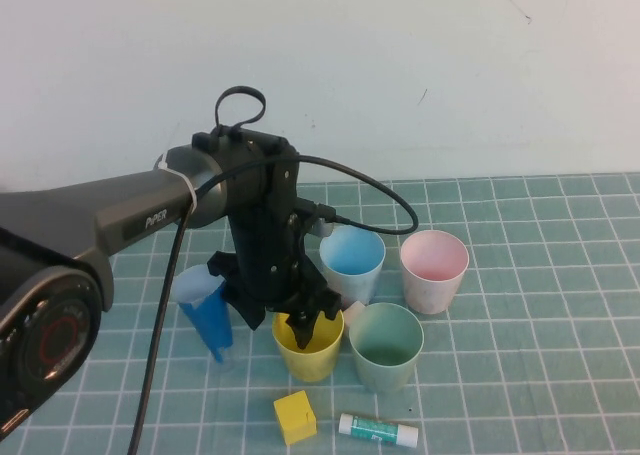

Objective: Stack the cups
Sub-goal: Pick up the yellow cup, then place the yellow cup on the green cup

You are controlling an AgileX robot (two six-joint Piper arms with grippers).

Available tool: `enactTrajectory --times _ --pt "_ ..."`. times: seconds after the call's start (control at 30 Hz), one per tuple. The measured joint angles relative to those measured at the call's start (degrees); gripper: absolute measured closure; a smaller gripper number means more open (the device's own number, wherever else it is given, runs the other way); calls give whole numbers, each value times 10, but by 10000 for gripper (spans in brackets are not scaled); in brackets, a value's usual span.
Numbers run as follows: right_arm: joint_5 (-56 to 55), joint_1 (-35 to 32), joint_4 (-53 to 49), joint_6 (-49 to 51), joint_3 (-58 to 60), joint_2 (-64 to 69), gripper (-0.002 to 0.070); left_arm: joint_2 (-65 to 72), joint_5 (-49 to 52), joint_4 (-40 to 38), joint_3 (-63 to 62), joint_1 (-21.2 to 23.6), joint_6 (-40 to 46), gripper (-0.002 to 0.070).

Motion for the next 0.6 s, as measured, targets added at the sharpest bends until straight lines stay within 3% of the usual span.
enactTrajectory --times 0.1,0.17,0.27,0.37,0.6 --pt "0 0 1 -1 0 0 679 4 -11 0 -1 0 0 282" --pt "0 0 1 -1 0 0 679 5 -19 0 -3 0 0 452" --pt "0 0 1 -1 0 0 679 8 -20 0 -11 0 1 603" --pt "0 0 1 -1 0 0 679 9 -15 1 -34 0 3 654" --pt "0 0 2 -1 0 0 679 -39 20 3 -99 0 7 669"
